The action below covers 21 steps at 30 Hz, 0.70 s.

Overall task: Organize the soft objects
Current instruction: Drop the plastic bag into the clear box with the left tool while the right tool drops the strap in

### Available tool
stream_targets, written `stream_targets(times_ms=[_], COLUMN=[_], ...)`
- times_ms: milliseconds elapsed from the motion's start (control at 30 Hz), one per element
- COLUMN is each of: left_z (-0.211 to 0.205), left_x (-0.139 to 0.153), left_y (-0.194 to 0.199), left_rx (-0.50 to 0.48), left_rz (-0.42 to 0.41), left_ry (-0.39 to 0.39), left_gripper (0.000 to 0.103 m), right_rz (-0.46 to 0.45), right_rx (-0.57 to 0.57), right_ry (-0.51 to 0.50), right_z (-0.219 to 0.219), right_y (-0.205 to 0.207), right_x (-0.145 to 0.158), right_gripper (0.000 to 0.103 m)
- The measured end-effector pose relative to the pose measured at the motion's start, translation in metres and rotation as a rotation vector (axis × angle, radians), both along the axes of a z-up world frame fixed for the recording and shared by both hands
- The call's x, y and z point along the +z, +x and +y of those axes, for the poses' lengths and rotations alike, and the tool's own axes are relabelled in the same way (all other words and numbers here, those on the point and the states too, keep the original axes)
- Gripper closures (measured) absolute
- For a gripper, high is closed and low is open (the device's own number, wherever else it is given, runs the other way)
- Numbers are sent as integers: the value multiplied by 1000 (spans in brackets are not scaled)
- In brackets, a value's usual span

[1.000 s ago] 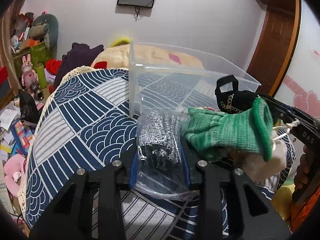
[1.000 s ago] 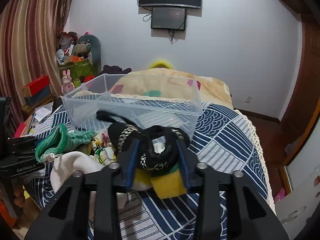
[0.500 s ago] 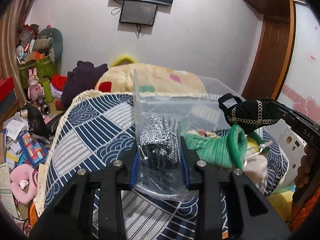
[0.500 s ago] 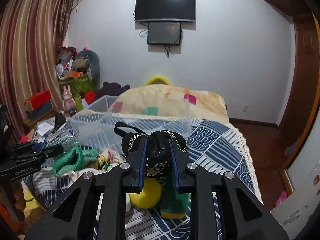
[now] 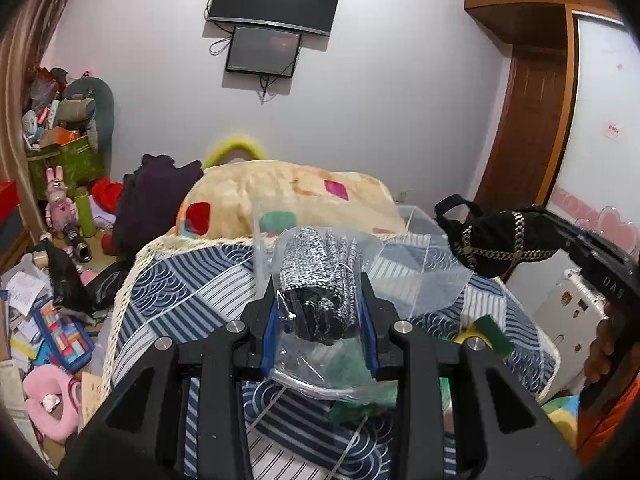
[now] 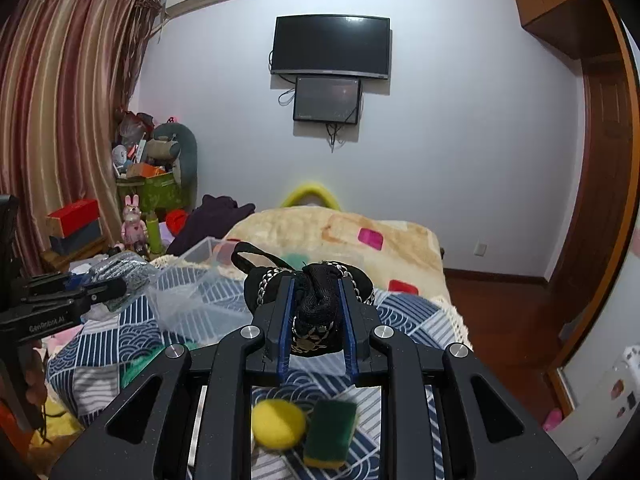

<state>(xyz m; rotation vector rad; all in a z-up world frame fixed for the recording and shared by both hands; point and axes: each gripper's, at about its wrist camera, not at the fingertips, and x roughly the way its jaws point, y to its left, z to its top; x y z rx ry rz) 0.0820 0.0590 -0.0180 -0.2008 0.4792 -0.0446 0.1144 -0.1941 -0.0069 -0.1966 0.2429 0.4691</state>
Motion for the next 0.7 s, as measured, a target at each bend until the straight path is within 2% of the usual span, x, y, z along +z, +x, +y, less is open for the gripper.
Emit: stream_targets(times_ms=[133,400,700], left_z=[-6,-9,-14], left_x=[9,19,4], left_y=[11,43,88], left_rx=[13,14,17], left_rz=[-5,16,114], left_ry=[47,66,97], left_gripper=[69,69,69], right_rz=[-13,-13,27], right_rx=[-4,0,6], right_ry=[-3,3,-35], right_z=[5,20,35], right_y=[8,29,56], right_x=[3,9,0], right_gripper=[84,84,84])
